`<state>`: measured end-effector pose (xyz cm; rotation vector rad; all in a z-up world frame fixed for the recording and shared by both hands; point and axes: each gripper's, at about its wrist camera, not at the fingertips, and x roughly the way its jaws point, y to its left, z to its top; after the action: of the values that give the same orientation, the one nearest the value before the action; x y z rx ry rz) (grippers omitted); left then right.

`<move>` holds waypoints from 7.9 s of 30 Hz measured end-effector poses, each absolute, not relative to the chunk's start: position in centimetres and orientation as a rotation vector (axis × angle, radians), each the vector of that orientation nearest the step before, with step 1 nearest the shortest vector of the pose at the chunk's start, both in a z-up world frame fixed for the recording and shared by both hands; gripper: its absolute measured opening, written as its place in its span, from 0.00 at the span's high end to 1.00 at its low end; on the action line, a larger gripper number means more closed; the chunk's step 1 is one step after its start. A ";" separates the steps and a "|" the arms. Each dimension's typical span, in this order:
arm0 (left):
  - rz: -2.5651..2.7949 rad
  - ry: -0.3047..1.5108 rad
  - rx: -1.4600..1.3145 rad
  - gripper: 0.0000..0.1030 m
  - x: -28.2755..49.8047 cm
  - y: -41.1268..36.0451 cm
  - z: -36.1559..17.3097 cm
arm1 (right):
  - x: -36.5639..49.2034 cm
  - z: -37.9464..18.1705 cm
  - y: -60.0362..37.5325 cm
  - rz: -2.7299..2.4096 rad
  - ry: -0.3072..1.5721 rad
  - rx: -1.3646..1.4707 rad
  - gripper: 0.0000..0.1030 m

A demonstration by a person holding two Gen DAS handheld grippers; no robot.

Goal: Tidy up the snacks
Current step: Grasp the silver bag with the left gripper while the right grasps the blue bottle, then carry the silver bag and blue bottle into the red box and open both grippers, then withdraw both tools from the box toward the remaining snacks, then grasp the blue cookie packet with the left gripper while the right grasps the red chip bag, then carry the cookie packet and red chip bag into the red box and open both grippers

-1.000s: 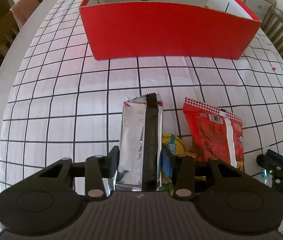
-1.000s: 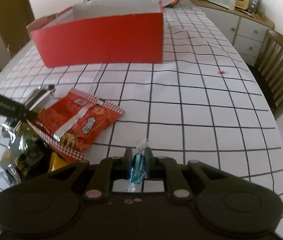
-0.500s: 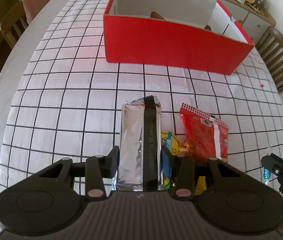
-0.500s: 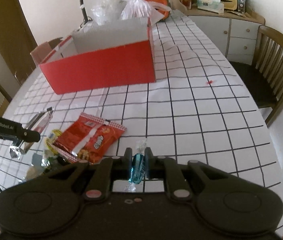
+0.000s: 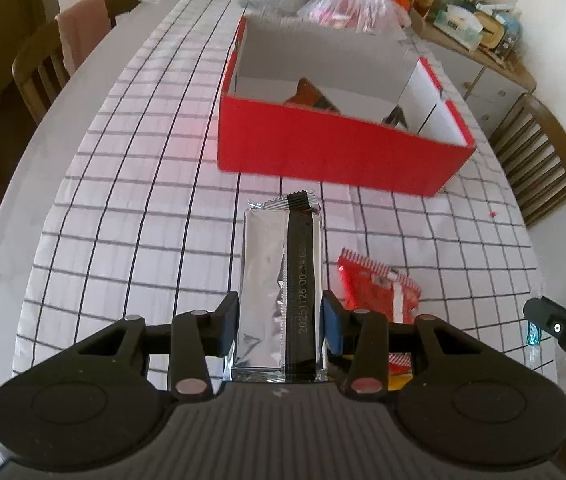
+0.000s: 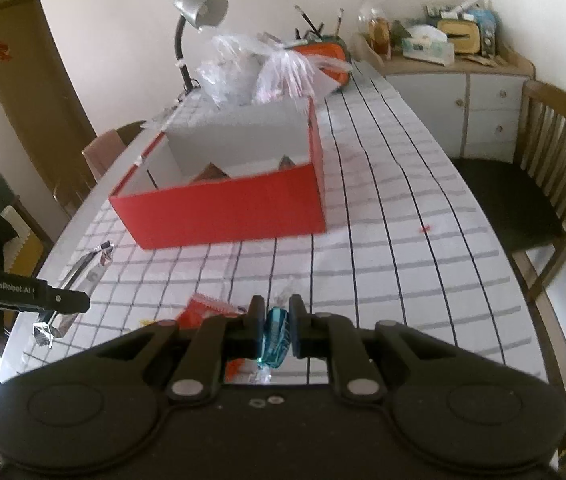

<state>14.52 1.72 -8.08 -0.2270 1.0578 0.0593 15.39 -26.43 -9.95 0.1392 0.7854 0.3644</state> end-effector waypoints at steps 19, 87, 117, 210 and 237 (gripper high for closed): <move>0.081 0.943 -0.130 0.59 23.1 0.5 -4.0 | 28.0 -5.5 -22.9 0.461 0.686 0.065 0.89; 0.136 1.019 -0.008 0.37 33.8 -0.2 -5.1 | 35.6 -8.6 -19.2 0.576 0.856 -0.002 0.36; -0.060 0.974 -0.093 0.25 19.6 3.6 -4.8 | 20.8 -10.0 -20.9 0.360 0.925 0.179 0.00; -0.085 1.203 -0.252 0.55 11.9 7.5 -12.0 | 17.0 -12.5 -17.5 0.211 1.023 0.195 0.32; -0.043 0.956 -0.175 0.55 24.6 5.2 -3.9 | 28.5 -7.1 -17.1 0.270 0.848 0.052 0.32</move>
<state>24.59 5.17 -3.93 -0.1752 0.9561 -0.0433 28.46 -17.08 -7.12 0.0517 0.8476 0.2697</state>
